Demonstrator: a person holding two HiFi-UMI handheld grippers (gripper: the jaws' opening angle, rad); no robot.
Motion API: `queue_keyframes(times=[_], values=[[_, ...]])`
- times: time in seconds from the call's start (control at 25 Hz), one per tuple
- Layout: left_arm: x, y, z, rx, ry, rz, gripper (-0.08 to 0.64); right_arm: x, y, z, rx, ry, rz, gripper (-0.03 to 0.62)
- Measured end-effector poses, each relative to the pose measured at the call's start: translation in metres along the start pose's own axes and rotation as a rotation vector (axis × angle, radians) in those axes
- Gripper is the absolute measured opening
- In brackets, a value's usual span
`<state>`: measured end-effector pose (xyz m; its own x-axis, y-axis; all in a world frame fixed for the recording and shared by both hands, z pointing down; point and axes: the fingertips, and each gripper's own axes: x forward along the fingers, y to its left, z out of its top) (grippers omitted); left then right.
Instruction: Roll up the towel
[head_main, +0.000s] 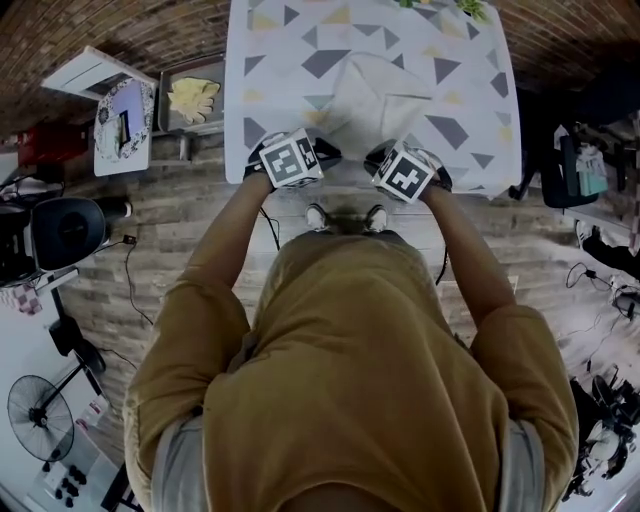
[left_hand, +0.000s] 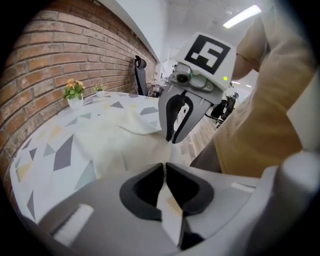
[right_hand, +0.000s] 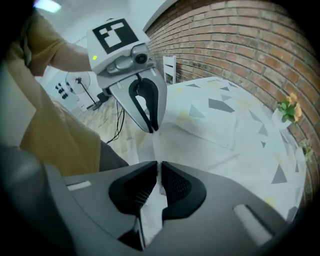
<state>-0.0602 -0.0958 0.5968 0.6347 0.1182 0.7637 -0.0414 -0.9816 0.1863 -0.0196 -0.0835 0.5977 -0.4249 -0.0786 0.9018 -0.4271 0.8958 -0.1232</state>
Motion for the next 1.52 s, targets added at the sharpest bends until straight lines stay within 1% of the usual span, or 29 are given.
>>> queue_keyframes(times=[0.08,0.16,0.32,0.4,0.48,0.56,0.68,0.8,0.84,0.92,1.04,1.16,1.2,1.28,1.32,1.4,1.52], values=[[0.002,0.014,0.002,-0.025,-0.012,-0.005,0.078,-0.004,-0.014,0.005,0.026,-0.005,0.026,0.034],[0.002,0.025,0.006,-0.080,-0.032,-0.018,0.078,-0.005,-0.028,0.006,0.056,-0.005,0.034,0.034],[0.005,0.041,0.006,-0.136,-0.014,-0.034,0.078,0.000,-0.047,0.007,0.126,-0.007,0.059,0.035],[0.009,0.048,0.006,-0.174,-0.016,-0.037,0.078,0.005,-0.053,0.006,0.128,0.008,0.054,0.035],[0.013,0.054,0.004,-0.190,-0.008,-0.028,0.078,0.009,-0.057,0.005,0.116,0.022,0.037,0.035],[0.017,0.056,0.001,-0.166,0.017,-0.002,0.079,0.012,-0.059,0.003,0.090,0.038,0.009,0.035],[0.021,0.054,0.002,-0.071,0.060,0.071,0.081,0.022,-0.058,-0.006,0.048,0.057,-0.058,0.037],[0.026,0.056,0.002,0.019,0.079,0.153,0.081,0.029,-0.063,-0.006,-0.046,0.019,-0.194,0.038],[0.027,0.057,0.000,0.039,0.083,0.172,0.081,0.029,-0.064,-0.004,-0.074,0.003,-0.240,0.040],[0.029,0.058,-0.003,0.062,0.083,0.203,0.085,0.029,-0.065,-0.005,-0.097,-0.019,-0.311,0.043],[0.031,0.058,-0.004,0.067,0.074,0.242,0.086,0.031,-0.065,-0.007,-0.082,-0.040,-0.364,0.041],[0.031,0.059,-0.005,0.056,0.070,0.266,0.086,0.031,-0.066,-0.007,-0.061,-0.046,-0.371,0.044],[0.031,0.059,-0.005,0.055,0.068,0.273,0.086,0.030,-0.068,-0.006,-0.049,-0.054,-0.374,0.059],[0.030,0.059,-0.003,0.046,0.056,0.287,0.086,0.022,-0.071,-0.004,-0.022,-0.093,-0.392,0.109],[0.029,0.059,-0.002,0.036,0.046,0.293,0.086,0.015,-0.072,-0.002,-0.016,-0.121,-0.408,0.118],[0.027,0.057,0.000,0.022,0.029,0.299,0.086,-0.004,-0.074,-0.002,-0.025,-0.172,-0.456,0.118],[0.021,0.054,0.004,0.018,0.002,0.319,0.086,-0.030,-0.071,-0.011,-0.056,-0.201,-0.520,0.118]])
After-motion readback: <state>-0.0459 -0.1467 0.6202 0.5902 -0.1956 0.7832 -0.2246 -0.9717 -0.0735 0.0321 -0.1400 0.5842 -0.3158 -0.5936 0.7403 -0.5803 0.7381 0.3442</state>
